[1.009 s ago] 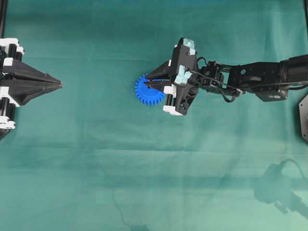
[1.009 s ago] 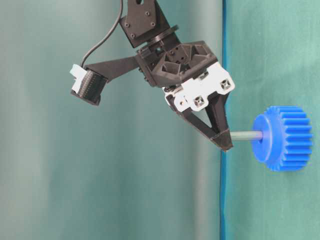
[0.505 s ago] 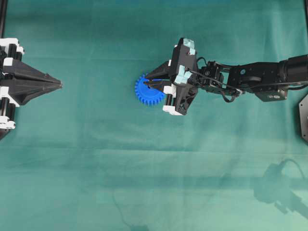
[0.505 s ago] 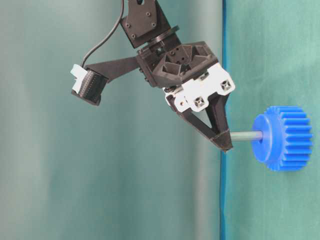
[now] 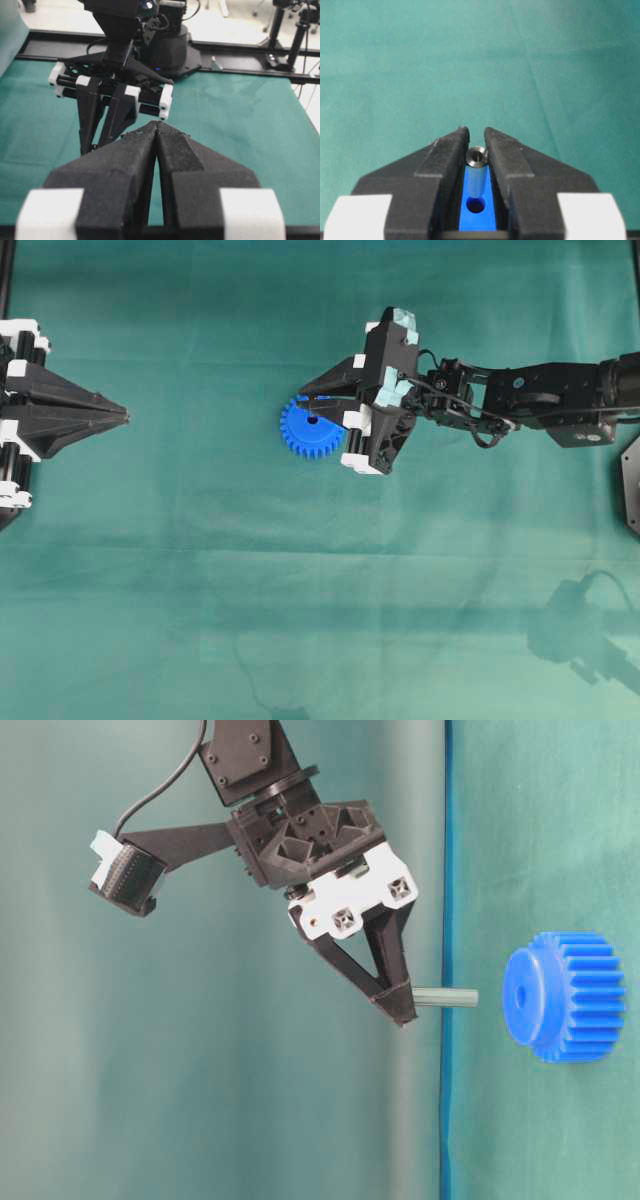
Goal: Insert the shaft placed at a random location into the center hole of the medium gear at another random location.
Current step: 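Lower the shaft with the right gripper into the gear's center hole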
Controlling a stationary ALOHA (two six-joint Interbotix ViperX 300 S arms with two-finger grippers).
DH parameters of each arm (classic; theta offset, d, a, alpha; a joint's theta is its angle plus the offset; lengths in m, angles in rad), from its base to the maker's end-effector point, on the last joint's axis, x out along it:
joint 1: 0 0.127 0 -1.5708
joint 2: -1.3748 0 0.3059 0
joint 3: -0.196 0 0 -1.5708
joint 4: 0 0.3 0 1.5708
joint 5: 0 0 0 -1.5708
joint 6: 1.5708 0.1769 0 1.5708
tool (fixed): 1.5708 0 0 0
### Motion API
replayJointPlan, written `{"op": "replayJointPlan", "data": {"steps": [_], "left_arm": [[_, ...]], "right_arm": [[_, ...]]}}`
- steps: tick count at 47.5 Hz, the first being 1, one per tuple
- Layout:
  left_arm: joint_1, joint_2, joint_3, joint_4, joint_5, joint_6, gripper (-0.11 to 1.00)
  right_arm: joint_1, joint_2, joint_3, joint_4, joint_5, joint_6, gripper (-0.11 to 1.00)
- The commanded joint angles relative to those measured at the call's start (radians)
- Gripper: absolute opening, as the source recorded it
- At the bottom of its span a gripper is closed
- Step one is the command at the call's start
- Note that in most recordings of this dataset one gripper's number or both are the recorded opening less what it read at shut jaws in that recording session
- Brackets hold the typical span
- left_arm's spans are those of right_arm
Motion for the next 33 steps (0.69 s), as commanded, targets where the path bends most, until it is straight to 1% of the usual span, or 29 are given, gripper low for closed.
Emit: {"op": "replayJointPlan", "data": {"steps": [1, 13, 33], "left_arm": [[0.000, 0.006, -0.009, -0.002, -0.003, -0.002, -0.01], [-0.003, 0.006, -0.009, -0.002, -0.003, -0.002, -0.01], [-0.005, 0.006, -0.009, -0.002, -0.003, -0.002, -0.01]], "right_arm": [[0.003, -0.023, -0.009, -0.002, -0.008, -0.002, 0.24], [0.003, 0.020, -0.017, 0.003, -0.029, 0.000, 0.24], [0.003, 0.078, -0.018, 0.015, -0.032, 0.006, 0.24]]}}
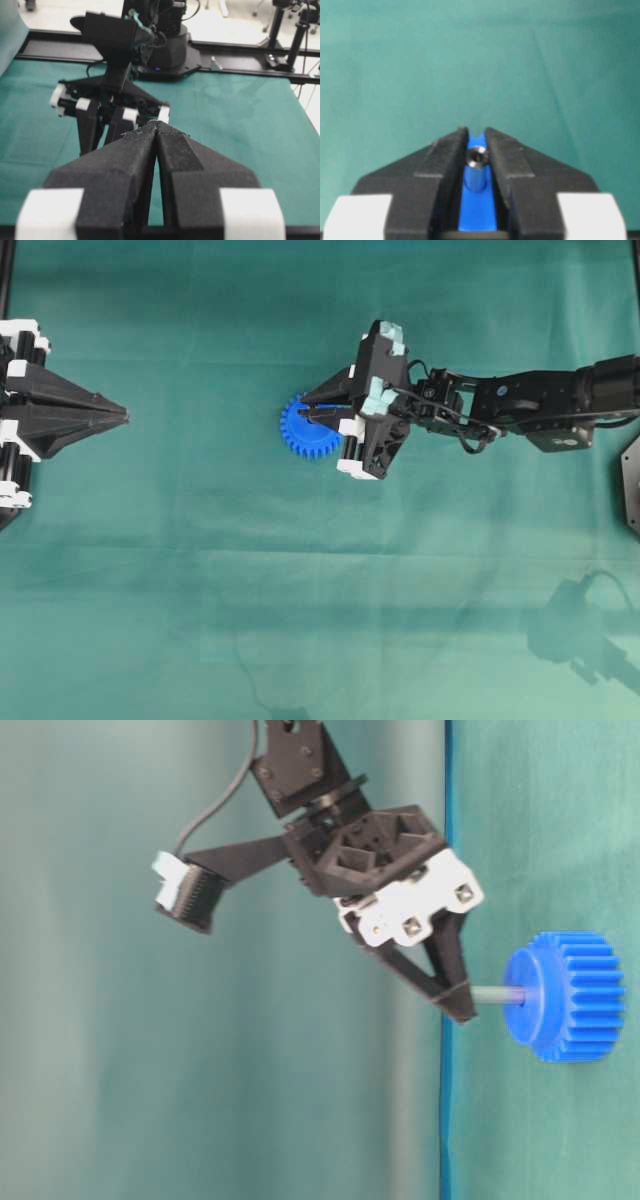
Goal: Insert the shaft placed at a random location into the center hole of the medium gear at another random location.
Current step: 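Lower the shaft with the right gripper into the gear's center hole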
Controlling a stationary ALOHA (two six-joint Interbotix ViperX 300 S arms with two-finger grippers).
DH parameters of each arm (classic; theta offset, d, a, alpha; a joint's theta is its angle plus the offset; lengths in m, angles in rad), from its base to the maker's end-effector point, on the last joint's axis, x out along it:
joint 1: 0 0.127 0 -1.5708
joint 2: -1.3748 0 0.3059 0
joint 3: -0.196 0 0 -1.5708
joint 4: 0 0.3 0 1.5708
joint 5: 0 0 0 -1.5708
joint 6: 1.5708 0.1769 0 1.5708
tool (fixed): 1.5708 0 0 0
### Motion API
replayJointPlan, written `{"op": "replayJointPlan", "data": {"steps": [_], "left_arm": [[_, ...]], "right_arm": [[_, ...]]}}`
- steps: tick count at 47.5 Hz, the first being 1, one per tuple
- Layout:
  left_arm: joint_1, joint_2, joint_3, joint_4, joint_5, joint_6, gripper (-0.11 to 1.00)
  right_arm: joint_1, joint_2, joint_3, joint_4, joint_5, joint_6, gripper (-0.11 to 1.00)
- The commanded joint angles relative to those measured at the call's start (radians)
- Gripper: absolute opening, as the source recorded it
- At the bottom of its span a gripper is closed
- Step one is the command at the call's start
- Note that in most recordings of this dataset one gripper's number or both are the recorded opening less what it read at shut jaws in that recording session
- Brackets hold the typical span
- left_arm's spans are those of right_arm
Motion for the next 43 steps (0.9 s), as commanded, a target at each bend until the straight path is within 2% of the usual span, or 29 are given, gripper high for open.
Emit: {"op": "replayJointPlan", "data": {"steps": [1, 43], "left_arm": [[-0.002, 0.008, -0.009, -0.002, -0.005, 0.000, -0.01], [-0.002, 0.008, -0.006, -0.002, 0.008, 0.000, -0.01]], "right_arm": [[0.003, -0.012, -0.017, 0.005, -0.011, 0.002, 0.24], [0.003, 0.055, -0.043, 0.003, -0.015, 0.002, 0.24]]}}
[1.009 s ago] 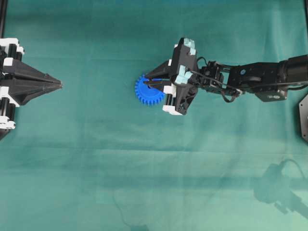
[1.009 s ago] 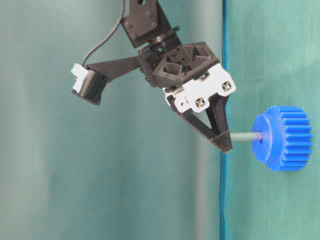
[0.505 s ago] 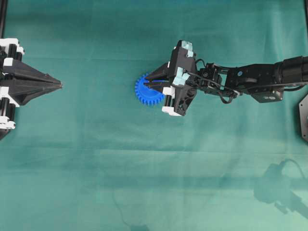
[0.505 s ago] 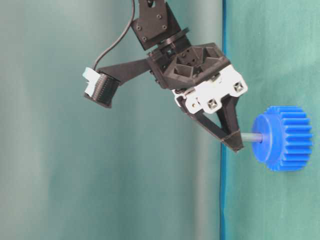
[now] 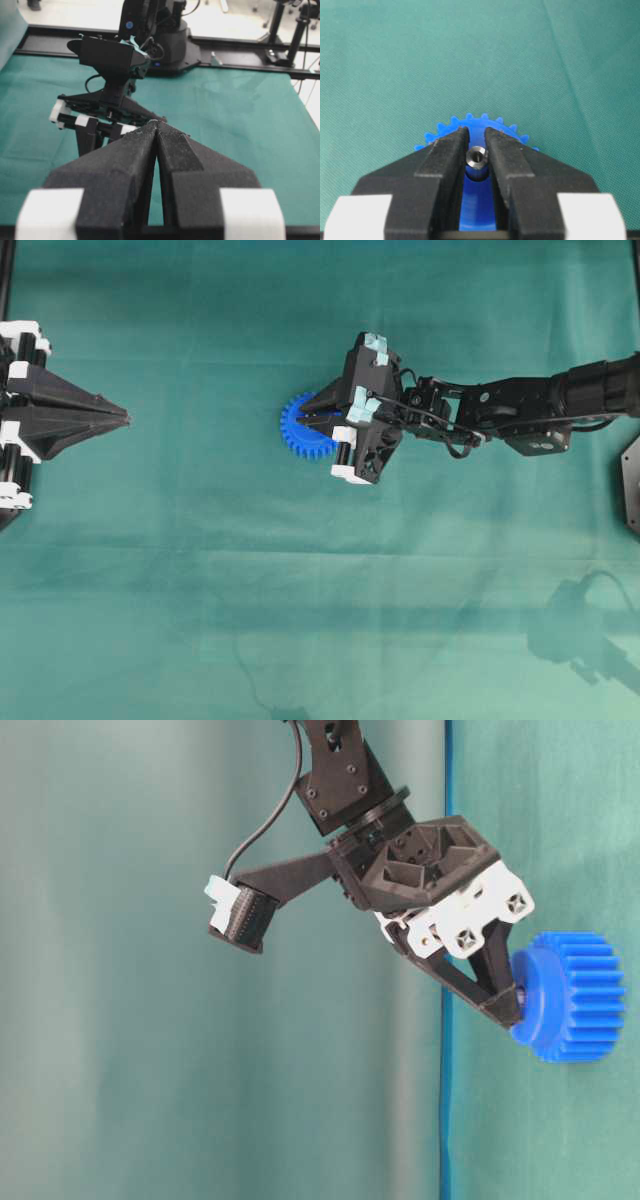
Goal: Insert the shaft placed at a random location into the center hole of the medium gear at another random location.
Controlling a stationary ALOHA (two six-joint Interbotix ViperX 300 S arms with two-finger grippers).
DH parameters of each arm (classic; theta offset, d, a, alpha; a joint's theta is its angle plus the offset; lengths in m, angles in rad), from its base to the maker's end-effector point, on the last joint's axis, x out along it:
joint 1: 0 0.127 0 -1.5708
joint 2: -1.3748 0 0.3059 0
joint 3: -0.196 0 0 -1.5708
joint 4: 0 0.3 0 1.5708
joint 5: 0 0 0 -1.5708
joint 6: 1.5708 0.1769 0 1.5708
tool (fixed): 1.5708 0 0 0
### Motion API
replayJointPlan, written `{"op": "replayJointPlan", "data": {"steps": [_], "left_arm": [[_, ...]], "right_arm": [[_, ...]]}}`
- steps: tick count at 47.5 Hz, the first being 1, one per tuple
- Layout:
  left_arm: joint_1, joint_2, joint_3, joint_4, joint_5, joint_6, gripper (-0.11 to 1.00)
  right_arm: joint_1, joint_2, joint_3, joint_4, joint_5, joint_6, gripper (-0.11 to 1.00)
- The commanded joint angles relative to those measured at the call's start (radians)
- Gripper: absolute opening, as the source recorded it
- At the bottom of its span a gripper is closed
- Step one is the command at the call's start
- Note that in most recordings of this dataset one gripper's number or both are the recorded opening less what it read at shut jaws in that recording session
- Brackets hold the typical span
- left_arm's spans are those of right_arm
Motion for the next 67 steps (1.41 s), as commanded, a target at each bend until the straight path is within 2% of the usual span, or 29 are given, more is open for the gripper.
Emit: {"op": "replayJointPlan", "data": {"steps": [1, 23, 26, 33, 36, 44, 59, 67], "left_arm": [[-0.002, 0.008, -0.008, 0.000, -0.003, 0.000, -0.01], [-0.002, 0.006, -0.008, -0.002, -0.003, 0.000, -0.01], [0.000, 0.008, -0.008, -0.002, -0.003, 0.000, -0.01], [0.000, 0.006, -0.008, -0.002, -0.003, 0.000, -0.01], [0.000, 0.006, -0.008, -0.002, -0.005, 0.000, -0.01], [-0.002, 0.006, -0.008, -0.002, -0.003, 0.000, -0.01], [0.000, 0.006, -0.009, -0.002, -0.005, -0.002, -0.01], [0.000, 0.006, -0.009, -0.002, -0.005, -0.002, -0.01]], "right_arm": [[0.003, -0.015, -0.018, 0.000, -0.009, 0.002, 0.24], [0.003, -0.017, -0.020, -0.003, -0.006, 0.002, 0.26], [0.003, -0.017, -0.020, -0.002, -0.006, 0.002, 0.35], [0.003, -0.021, -0.020, 0.000, -0.005, 0.002, 0.77], [0.003, -0.029, -0.020, 0.000, -0.003, 0.002, 0.87], [0.003, -0.080, -0.018, 0.000, 0.023, -0.005, 0.84], [0.005, -0.238, -0.015, -0.014, 0.117, -0.009, 0.84], [0.003, -0.272, -0.009, -0.015, 0.137, -0.009, 0.84]]}}
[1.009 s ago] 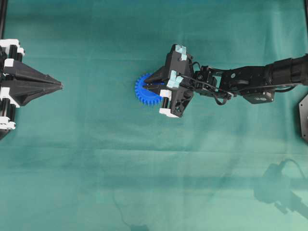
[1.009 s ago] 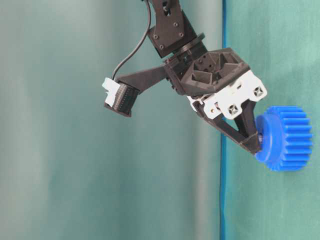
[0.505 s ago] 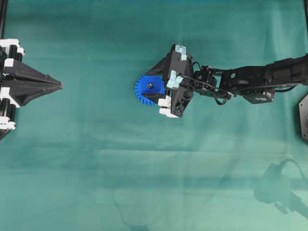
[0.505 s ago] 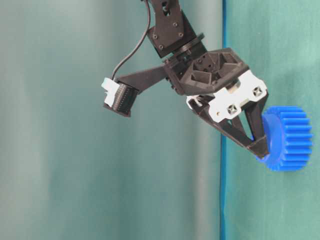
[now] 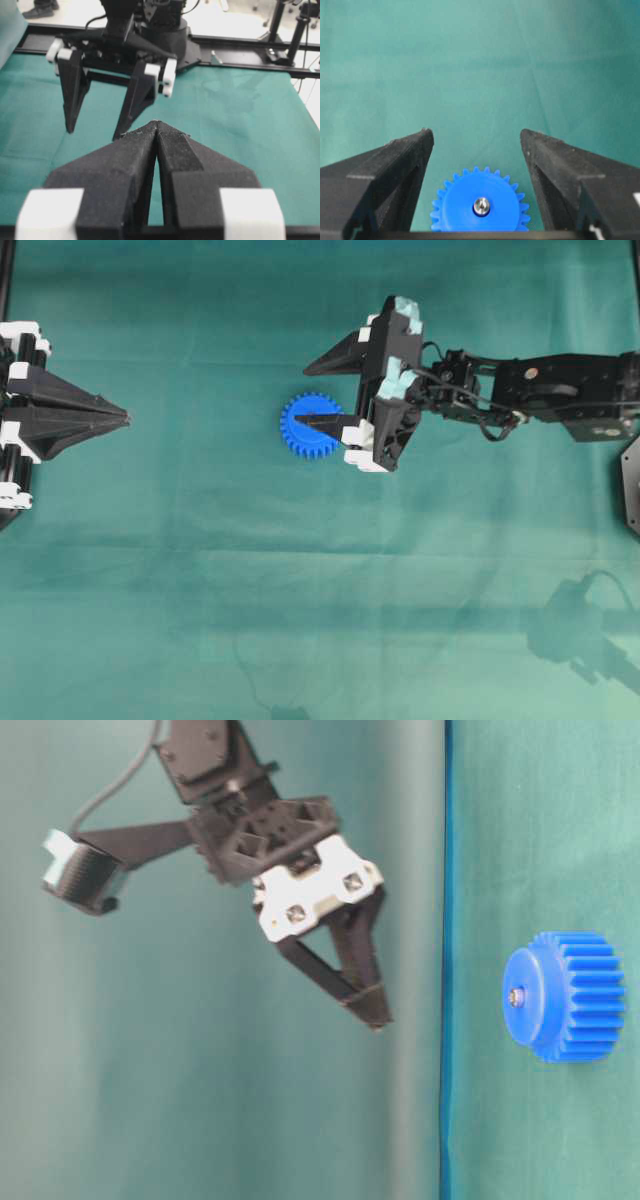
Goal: Insert the shaft placed at a random location into the center hole of the medium gear at another random location.
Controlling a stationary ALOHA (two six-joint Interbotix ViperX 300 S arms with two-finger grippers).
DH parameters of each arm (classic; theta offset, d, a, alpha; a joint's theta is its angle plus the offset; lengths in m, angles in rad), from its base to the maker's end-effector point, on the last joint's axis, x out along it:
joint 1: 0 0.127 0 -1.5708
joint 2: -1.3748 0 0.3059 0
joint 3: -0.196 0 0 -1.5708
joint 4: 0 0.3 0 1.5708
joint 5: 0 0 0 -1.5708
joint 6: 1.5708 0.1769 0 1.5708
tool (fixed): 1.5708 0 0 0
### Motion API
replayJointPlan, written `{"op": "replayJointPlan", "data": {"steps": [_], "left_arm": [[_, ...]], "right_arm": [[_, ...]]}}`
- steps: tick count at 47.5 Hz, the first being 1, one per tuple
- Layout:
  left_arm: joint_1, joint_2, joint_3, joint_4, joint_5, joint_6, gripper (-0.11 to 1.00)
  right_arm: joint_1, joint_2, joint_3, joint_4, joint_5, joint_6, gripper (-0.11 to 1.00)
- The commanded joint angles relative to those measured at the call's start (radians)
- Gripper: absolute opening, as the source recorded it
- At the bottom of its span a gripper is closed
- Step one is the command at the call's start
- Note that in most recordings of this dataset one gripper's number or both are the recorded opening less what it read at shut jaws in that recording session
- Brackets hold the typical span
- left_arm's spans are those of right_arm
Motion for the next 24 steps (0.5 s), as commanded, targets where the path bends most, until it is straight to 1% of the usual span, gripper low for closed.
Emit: {"op": "replayJointPlan", "data": {"steps": [1, 6, 12, 24], "left_arm": [[0.000, 0.008, -0.011, -0.002, -0.006, 0.000, -0.01], [-0.002, 0.008, -0.009, -0.002, -0.006, -0.002, -0.01], [-0.002, 0.005, -0.009, -0.002, -0.005, -0.002, -0.01], [0.000, 0.005, -0.009, -0.002, -0.005, -0.002, -0.01]], "right_arm": [[0.000, -0.038, -0.009, -0.002, 0.002, -0.002, 0.84], [0.002, -0.054, 0.003, -0.002, 0.014, 0.000, 0.84], [0.002, -0.097, 0.043, -0.002, 0.031, 0.003, 0.84], [0.006, -0.276, 0.193, 0.002, 0.040, 0.011, 0.84]]}}
